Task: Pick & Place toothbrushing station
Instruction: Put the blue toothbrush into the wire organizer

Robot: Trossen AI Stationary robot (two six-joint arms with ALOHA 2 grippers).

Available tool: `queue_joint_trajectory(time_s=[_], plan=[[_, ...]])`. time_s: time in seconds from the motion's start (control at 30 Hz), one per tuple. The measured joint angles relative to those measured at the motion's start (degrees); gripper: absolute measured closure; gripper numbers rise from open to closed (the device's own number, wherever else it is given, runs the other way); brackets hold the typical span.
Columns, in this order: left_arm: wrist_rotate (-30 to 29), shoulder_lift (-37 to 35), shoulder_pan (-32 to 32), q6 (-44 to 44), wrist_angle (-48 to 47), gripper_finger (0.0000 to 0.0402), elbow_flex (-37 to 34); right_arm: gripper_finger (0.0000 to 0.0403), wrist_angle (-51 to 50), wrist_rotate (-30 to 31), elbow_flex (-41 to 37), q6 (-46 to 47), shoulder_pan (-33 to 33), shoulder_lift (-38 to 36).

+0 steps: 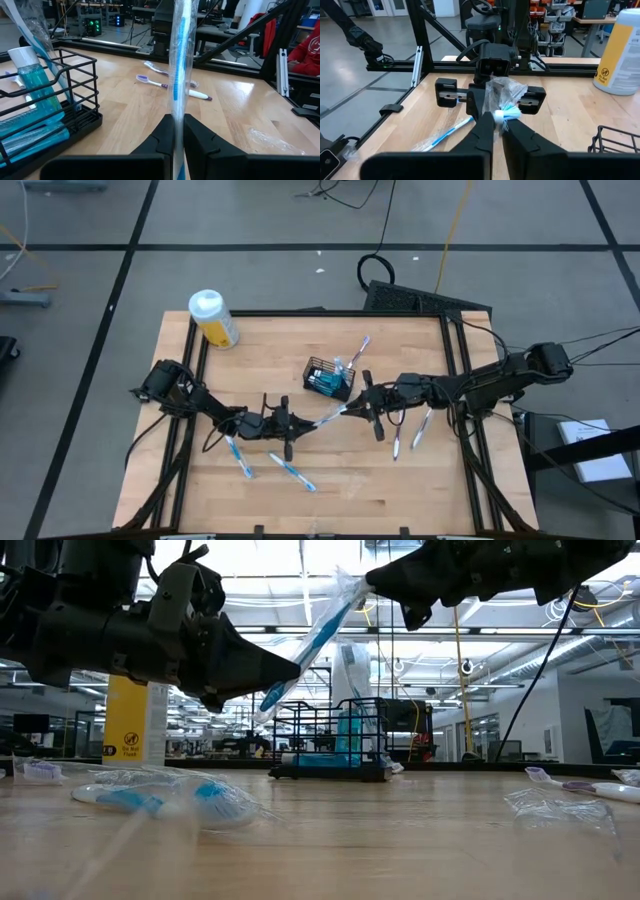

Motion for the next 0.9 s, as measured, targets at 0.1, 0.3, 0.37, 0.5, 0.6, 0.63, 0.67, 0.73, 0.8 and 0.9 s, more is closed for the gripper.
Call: queue_joint_trajectory(time_s=[0.1, 0.3, 0.37, 0.5, 0.6, 0.63, 0.67, 0.73, 0.8, 0.9], plan=[[0.27, 0.00, 0.00, 0.00, 0.35, 0.0383, 0.00, 0.0393, 0.44, 0.00, 0.00, -0.19, 0.00, 0.00], [1.18, 0.00, 0.00, -0.12, 1.49, 0.0379, -0.04, 0.0393, 0.75, 0.15, 0.02, -0.75, -0.03, -0.02], [1.18, 0.00, -0.03, -0.34, 1.57, 0.0366, -0.04, 0.0393, 0.53, 0.13, 0.04, -0.42, -0.48, -0.04], [2.38, 0.00, -0.04, -0.52, 1.66, 0.0344, -0.04, 0.0393, -0.72, 0.45, 0.04, -0.21, -1.34, -0.31], [3.72, 0.00, -0.04, -0.35, 1.93, 0.0340, -0.04, 0.0393, -2.18, 0.71, 0.04, -0.42, -1.75, -1.54], [4.13, 0.00, -0.03, -0.32, 2.07, 0.0339, -0.04, 0.0393, -2.75, 1.17, 0.15, -0.50, -1.98, -1.99], [4.55, 0.00, -0.01, -0.17, 2.20, 0.0338, -0.03, 0.0393, -4.70, 1.71, 0.70, -0.78, -2.20, -2.55], [4.75, 0.00, -0.04, 0.14, 2.24, 0.0337, -0.02, 0.0393, -9.25, 3.37, 1.97, -1.97, -2.21, -3.93], [4.94, 0.00, -0.12, 0.56, 2.44, 0.0337, -0.02, 0.0393, -12.56, 4.38, 3.92, -3.14, -2.21, -4.73], [5.49, 0.00, -0.33, 1.40, 2.65, 0.0336, -0.02, 0.0393, -19.02, 6.10, 7.45, -4.57, -2.21, -5.64]])
